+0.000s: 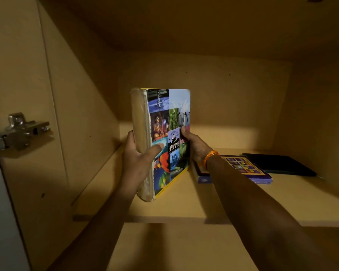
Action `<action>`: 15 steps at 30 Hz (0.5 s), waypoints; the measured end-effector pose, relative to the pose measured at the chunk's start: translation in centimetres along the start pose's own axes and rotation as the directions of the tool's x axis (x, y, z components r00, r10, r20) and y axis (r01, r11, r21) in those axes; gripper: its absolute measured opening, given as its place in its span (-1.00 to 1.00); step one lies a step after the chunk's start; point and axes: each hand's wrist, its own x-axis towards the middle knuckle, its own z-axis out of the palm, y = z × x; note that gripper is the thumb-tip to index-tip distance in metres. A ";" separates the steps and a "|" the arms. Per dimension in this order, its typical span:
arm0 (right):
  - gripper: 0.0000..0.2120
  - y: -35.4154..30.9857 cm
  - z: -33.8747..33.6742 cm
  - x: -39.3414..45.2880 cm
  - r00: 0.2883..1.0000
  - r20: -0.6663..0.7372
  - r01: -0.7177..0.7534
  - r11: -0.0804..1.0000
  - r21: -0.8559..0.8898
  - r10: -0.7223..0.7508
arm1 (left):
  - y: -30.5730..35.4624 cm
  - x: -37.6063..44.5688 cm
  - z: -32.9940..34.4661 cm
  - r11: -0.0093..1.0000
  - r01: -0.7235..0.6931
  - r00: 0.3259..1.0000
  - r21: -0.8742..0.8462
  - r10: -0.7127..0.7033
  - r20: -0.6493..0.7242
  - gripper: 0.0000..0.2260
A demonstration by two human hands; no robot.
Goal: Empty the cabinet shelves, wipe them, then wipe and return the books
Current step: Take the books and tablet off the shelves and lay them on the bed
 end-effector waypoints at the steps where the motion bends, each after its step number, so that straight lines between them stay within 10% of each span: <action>1: -0.16 0.2 -0.1 0.3 1.000 0.019 -0.007 1.000 0.009 0.006 | 0.0 0.0 0.1 1.000 -0.001 1.000 0.003 0.001 -0.006 -0.62; 15: -0.05 0.4 -0.2 -0.4 0.996 -0.030 0.085 0.996 0.037 -0.084 | -0.2 -1.4 0.6 0.997 0.001 0.993 0.072 0.007 -0.117 -0.60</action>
